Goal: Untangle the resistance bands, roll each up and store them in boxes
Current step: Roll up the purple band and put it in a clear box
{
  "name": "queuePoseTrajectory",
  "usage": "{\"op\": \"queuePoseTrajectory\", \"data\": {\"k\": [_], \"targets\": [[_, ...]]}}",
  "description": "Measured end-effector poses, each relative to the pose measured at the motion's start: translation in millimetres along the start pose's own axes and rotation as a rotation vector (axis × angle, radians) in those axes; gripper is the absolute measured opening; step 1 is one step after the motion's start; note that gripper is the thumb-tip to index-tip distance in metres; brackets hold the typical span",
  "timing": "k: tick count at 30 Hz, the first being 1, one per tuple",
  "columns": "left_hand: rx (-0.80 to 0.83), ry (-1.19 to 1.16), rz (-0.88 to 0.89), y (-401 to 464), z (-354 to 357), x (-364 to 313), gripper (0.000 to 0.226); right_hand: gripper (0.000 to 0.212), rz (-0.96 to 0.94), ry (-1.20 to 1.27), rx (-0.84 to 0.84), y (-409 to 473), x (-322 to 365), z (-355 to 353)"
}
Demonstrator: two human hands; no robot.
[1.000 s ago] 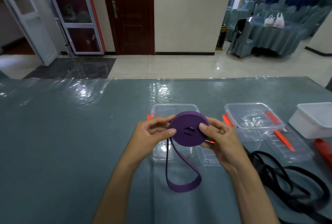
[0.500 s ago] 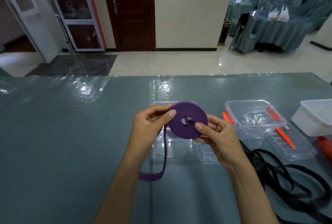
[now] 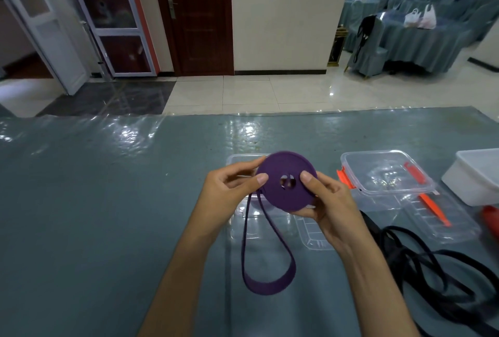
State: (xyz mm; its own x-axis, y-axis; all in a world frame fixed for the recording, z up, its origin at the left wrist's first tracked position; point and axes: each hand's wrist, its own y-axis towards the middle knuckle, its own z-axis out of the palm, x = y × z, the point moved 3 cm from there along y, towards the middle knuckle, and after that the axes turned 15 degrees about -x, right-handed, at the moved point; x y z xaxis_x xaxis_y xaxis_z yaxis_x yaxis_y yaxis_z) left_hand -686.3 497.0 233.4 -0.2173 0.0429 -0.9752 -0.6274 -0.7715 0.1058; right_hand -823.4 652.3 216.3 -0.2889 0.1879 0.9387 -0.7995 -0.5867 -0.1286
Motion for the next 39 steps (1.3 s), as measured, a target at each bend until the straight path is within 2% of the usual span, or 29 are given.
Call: {"op": "queuePoseTrajectory", "data": {"k": [5,9,14,18,23,29,39], "targets": [[-0.044,0.024,0.048,5.4,-10.6,-2.9,0.027,0.053,-0.010,-0.170,0.085,6.9,-0.5,-1.9],[-0.090,0.015,0.032,6.7,-8.1,0.1,0.025,0.070,-0.077,-0.213,0.152,10.8,8.1,-0.9],[-0.085,-0.055,0.042,8.0,-1.7,2.0,0.023,0.065,-0.130,-0.195,0.006,14.6,8.4,9.3],[0.013,-0.067,-0.010,10.7,-10.6,1.5,0.027,0.073,-0.006,-0.134,0.000,16.6,1.0,11.7],[0.037,0.047,-0.014,14.2,-29.3,0.9,0.031,0.073,0.214,-0.213,0.191,13.4,-4.2,11.1],[0.083,0.115,-0.048,9.9,-34.6,0.7,0.030,0.064,0.261,-0.366,0.312,10.3,3.5,10.5],[0.049,0.088,-0.047,6.2,-35.1,3.1,0.031,0.067,0.110,-0.202,0.140,3.8,0.0,14.7]]}}
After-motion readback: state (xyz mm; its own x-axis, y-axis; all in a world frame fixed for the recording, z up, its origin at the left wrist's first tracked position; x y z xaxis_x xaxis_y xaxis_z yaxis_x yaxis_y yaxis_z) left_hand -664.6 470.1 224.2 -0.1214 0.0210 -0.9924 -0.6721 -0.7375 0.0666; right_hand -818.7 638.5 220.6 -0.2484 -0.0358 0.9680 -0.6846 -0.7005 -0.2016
